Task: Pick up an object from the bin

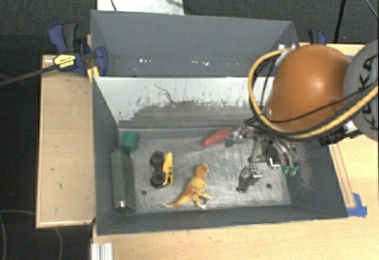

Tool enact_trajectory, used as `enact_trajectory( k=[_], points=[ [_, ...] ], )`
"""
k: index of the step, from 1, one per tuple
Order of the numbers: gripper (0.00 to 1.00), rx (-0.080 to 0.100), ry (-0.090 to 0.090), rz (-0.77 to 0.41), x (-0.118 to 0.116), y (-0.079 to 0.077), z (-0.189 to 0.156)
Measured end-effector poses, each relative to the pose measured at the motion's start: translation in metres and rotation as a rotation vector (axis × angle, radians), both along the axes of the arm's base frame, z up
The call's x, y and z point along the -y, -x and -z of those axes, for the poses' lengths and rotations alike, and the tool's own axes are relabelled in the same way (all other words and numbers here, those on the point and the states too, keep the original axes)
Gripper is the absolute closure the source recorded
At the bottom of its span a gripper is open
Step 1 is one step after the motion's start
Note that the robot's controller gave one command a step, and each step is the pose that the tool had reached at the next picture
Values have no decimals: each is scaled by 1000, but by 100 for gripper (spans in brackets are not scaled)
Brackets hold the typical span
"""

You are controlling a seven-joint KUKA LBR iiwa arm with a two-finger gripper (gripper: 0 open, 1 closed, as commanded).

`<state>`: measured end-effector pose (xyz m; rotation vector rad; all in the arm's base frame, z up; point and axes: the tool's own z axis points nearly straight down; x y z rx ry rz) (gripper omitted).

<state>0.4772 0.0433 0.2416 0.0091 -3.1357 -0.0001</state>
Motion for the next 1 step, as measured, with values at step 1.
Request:
enact_trajectory(
  k=[1],
  points=[
    [0, 9, -1, 2, 0, -2, -4]
  ],
)
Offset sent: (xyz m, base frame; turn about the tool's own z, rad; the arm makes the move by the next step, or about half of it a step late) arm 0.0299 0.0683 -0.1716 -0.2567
